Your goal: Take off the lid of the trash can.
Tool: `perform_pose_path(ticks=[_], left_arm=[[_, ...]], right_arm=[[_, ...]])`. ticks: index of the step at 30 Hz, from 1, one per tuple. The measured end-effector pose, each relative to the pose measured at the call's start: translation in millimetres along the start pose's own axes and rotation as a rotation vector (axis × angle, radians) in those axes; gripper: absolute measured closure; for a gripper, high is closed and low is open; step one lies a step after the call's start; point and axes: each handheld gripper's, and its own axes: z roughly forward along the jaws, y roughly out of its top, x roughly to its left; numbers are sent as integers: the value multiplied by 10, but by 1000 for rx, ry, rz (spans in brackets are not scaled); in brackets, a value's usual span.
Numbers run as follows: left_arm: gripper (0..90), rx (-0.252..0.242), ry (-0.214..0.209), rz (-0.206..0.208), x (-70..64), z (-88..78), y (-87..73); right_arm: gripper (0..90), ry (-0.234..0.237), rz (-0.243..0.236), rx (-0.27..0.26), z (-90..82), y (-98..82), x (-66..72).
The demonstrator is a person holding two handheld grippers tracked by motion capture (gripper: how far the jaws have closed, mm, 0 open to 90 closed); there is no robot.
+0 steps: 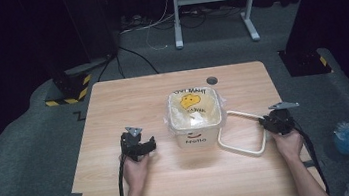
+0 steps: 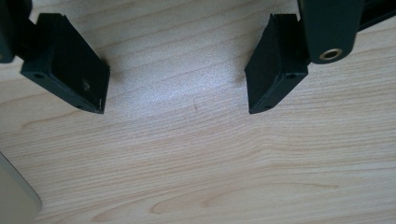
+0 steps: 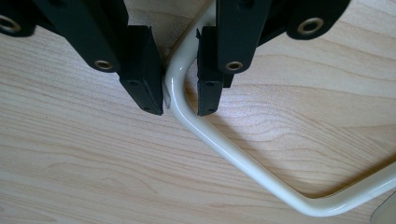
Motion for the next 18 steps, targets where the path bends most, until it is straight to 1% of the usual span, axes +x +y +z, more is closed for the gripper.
perform_pose_path(ticks=[2, 3, 4, 5, 10, 14, 18], left_arm=[[218, 0, 0, 0, 0, 0, 0], [219, 0, 1, 0, -1, -1, -1], [219, 0, 1, 0, -1, -1, -1], [219, 0, 1, -1, -2, -1, -1], [220, 0, 1, -1, -3, -2, -1], [219, -1, 0, -1, 0, -1, -1], [220, -1, 3, -3, 2, -1, 0]], right_arm=[[712, -2, 2, -3, -1, -7, 4], [687, -3, 3, -16, -2, -23, 10], [687, -3, 3, -16, -2, -23, 10], [658, -10, 6, -34, 2, -48, 25], [589, -25, 11, -78, 12, -104, 60], [468, -46, 33, -70, 14, -105, 58], [418, -56, 44, -69, 18, -105, 54]])
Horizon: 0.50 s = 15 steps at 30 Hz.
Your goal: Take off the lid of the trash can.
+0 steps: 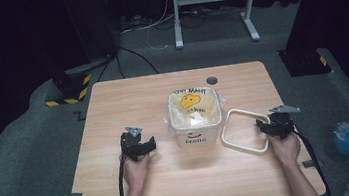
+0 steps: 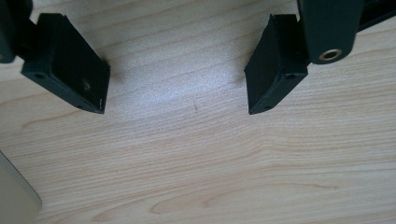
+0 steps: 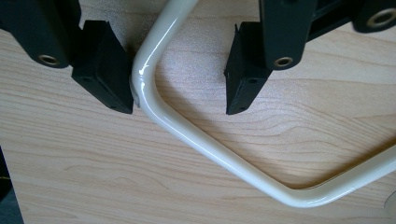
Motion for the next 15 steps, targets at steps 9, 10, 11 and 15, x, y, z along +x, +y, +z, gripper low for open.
perform_pose_path(ticks=[9, 10, 11, 15], left_arm=[[212, 12, 6, -12, -15, 5, 19], [212, 25, 5, -14, -18, 4, 33], [214, 42, 8, -13, -23, 0, 52], [228, 35, -9, -8, -57, -51, 123]], right_arm=[[364, 4, -2, 6, 5, 2, 10], [361, 6, -2, 7, 6, 2, 10], [358, 7, -2, 7, 6, 3, 11], [348, 11, -5, 8, 8, 4, 13]])
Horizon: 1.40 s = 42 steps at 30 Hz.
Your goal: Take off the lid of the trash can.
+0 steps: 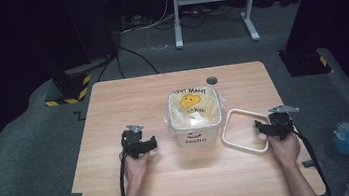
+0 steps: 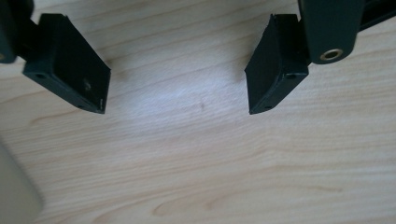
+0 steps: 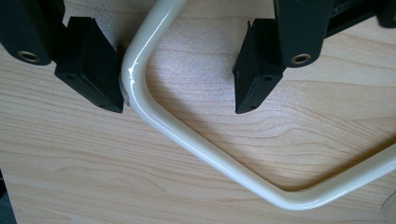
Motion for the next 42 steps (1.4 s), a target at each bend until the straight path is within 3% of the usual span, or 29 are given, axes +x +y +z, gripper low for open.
perform_pose_path(ticks=[1, 2, 4, 11, 22, 33, 42], left_arm=[[230, 0, 0, 0, 0, 0, 0], [236, -38, -43, -21, -13, -51, 26], [242, -66, -74, -42, -10, -99, 46], [254, -78, -100, -83, 49, -211, 80], [256, -159, -163, -85, 29, -453, 317], [262, -159, -188, -90, 0, -520, 451], [259, -177, -196, -69, -67, -629, 628]], right_arm=[[348, 0, 0, 0, 0, 0, 0], [345, 0, 0, 1, 0, 1, 1], [344, 1, -2, 1, 1, 1, 0], [340, 2, -4, 2, 1, 3, -1], [340, 3, -6, 2, 2, 3, -1], [339, 5, -9, 2, 2, 3, -4], [322, 16, -13, 5, 7, 6, -6]])
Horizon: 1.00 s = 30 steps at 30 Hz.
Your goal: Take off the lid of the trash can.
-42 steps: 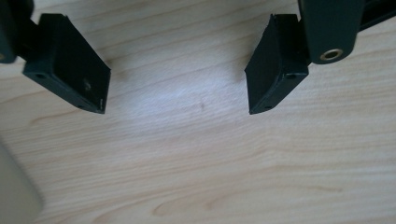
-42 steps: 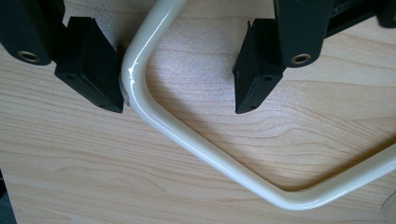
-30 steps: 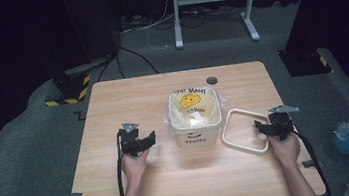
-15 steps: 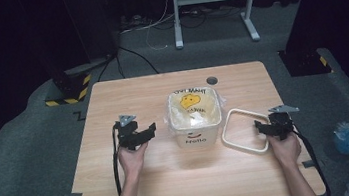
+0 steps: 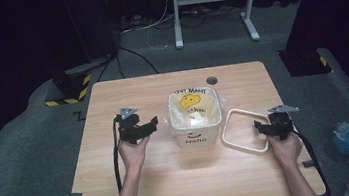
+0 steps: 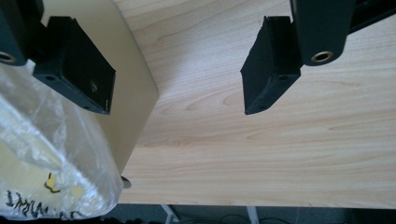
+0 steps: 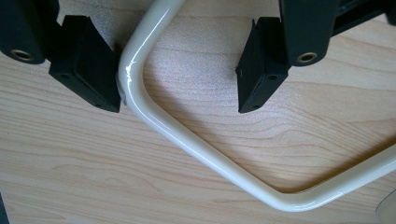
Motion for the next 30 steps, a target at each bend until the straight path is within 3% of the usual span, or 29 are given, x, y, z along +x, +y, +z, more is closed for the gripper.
perform_pose_path(ticks=[11, 23, 30], left_arm=[[257, -29, -26, 3, -77, -44, 180], [251, -28, -63, 37, -291, 44, 367], [248, 6, -72, 78, -403, 145, 421]], right_arm=[[323, -2, 1, 0, 0, 1, -2], [323, -3, 1, 0, 0, 1, -2], [322, -2, 2, 0, 0, 1, -3]])
